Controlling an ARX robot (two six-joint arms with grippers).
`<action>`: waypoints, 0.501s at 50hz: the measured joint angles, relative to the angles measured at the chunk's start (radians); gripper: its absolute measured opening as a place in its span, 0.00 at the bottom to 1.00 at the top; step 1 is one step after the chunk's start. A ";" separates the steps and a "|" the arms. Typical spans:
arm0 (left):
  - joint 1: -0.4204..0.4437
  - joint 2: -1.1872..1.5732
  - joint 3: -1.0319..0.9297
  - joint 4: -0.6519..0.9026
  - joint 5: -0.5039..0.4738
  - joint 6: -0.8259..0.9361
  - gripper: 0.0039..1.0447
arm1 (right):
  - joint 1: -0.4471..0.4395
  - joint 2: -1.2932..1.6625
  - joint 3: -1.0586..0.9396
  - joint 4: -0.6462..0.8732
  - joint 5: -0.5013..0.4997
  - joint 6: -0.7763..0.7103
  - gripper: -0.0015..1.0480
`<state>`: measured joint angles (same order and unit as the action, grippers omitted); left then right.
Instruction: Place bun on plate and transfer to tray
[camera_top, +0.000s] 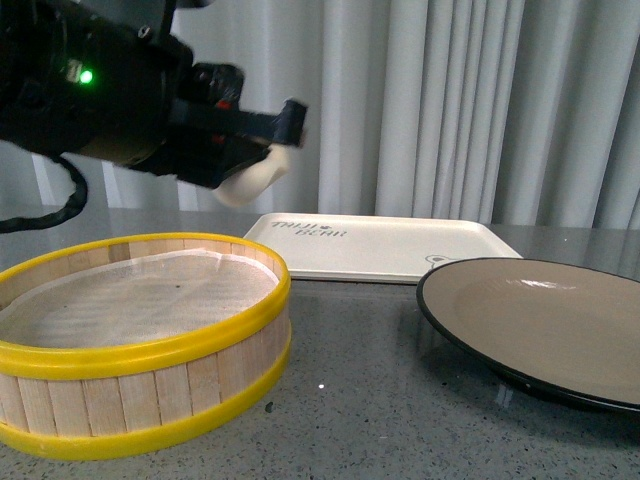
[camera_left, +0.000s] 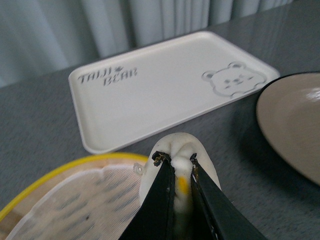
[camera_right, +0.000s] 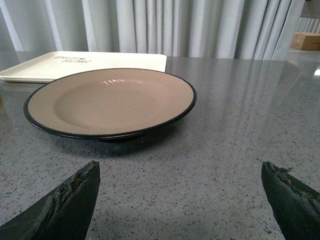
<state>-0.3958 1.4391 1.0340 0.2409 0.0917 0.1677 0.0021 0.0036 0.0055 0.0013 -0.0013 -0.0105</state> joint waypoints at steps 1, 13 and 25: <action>-0.011 0.000 0.005 0.009 0.003 -0.001 0.05 | 0.000 0.000 0.000 0.000 0.000 0.000 0.92; -0.185 0.040 0.086 0.064 0.081 0.023 0.05 | 0.000 0.000 0.000 0.000 0.000 0.000 0.92; -0.311 0.186 0.191 0.064 0.090 0.133 0.05 | 0.000 0.000 0.000 0.000 0.000 0.000 0.92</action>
<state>-0.7063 1.6249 1.2247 0.3046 0.1814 0.3008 0.0021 0.0036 0.0055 0.0010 -0.0010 -0.0105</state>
